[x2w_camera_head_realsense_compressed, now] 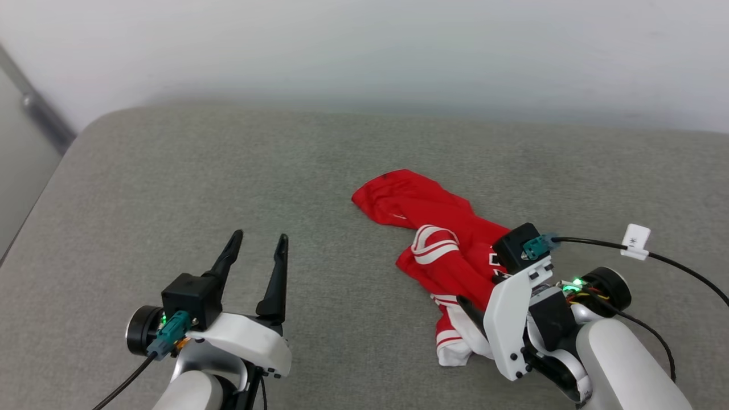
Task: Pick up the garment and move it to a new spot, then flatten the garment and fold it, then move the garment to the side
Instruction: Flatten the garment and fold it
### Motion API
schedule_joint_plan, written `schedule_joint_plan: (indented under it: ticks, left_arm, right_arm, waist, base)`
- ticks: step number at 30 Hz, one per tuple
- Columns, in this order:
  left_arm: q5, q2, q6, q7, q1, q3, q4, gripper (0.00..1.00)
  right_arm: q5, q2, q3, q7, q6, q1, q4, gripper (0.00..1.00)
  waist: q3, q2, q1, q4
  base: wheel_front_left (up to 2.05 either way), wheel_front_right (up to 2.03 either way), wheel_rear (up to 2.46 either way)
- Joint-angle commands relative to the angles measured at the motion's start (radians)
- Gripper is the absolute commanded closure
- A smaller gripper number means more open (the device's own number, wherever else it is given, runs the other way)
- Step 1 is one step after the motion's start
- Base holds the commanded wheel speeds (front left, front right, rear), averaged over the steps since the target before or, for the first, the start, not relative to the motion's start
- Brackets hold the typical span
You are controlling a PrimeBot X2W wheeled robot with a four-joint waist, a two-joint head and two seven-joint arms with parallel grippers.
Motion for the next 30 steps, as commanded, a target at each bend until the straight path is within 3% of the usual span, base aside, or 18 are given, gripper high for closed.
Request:
schedule_joint_plan:
  ticks: [1, 4, 5, 6, 13, 24, 25, 26, 27, 30]
  left_arm:
    - [0.006, -0.004, -0.009, -0.006, -0.019, -0.005, 0.01, 0.0]
    - [0.012, -0.006, -0.015, -0.013, -0.034, -0.016, 0.023, 0.0]
    - [0.012, -0.006, -0.013, -0.016, -0.035, -0.016, 0.027, 0.0]
    - [0.01, -0.008, -0.012, -0.02, -0.036, -0.015, 0.03, 0.0]
    - [-0.003, -0.004, 0.005, -0.037, -0.007, -0.001, 0.046, 0.0]
    - [-0.02, -0.004, 0.019, -0.027, 0.033, -0.002, 0.049, 0.0]
    - [-0.021, -0.003, 0.02, -0.025, 0.034, -0.002, 0.049, 0.0]
    - [-0.023, -0.002, 0.021, -0.025, 0.035, -0.002, 0.048, 0.0]
    - [-0.025, -0.001, 0.023, -0.024, 0.037, -0.002, 0.046, 0.0]
    - [-0.028, 0.003, 0.027, -0.02, 0.045, -0.003, 0.044, 0.0]
  right_arm:
    - [0.015, -0.01, 0.021, 0.007, 0.0, -0.026, 0.033, 0.0]
    - [0.022, -0.026, 0.043, 0.014, 0.0, -0.055, 0.091, 0.0]
    - [0.027, -0.027, 0.045, 0.008, 0.0, -0.061, 0.105, 0.6]
    - [0.025, -0.031, 0.045, 0.001, 0.0, -0.071, 0.115, 1.0]
    - [0.014, -0.02, -0.078, -0.11, 0.0, -0.069, 0.102, 1.0]
    - [0.05, 0.11, -0.636, -0.242, 0.0, 0.163, 0.15, 1.0]
    - [0.057, 0.115, -0.67, -0.249, 0.0, 0.183, 0.17, 0.86]
    - [0.057, 0.119, -0.692, -0.26, 0.0, 0.2, 0.189, 0.57]
    - [0.049, 0.122, -0.703, -0.276, 0.0, 0.21, 0.204, 0.0]
    - [0.081, 0.123, -0.702, -0.354, 0.0, 0.22, 0.232, 0.0]
  waist:
    - [0.022, -0.0001, -0.0001, 0.034]
    - [0.024, -0.0001, -0.0001, 0.047]
    - [0.024, -0.0001, -0.0001, 0.049]
    - [0.024, -0.0001, -0.0001, 0.049]
    - [0.008, -0.0001, -0.0001, 0.011]
    - [-0.022, -0.0001, -0.0001, -0.033]
    - [-0.023, -0.0001, -0.0001, -0.035]
    - [-0.023, -0.0001, -0.0001, -0.037]
    - [-0.024, -0.0001, -0.0001, -0.038]
    - [-0.023, -0.0001, -0.0001, -0.043]
  base:
    - [0.0, 0.0, 0.0]
    - [0.0, 0.0, 0.0]
    - [0.0, 0.0, 0.0]
    - [0.0, 0.0, 0.0]
    - [0.0, 0.0, 0.0]
    - [0.0, 0.0, 0.0]
    - [0.0, 0.0, 0.0]
    - [0.0, 0.0, 0.0]
    - [0.0, 0.0, 0.0]
    - [0.0, 0.0, 0.0]
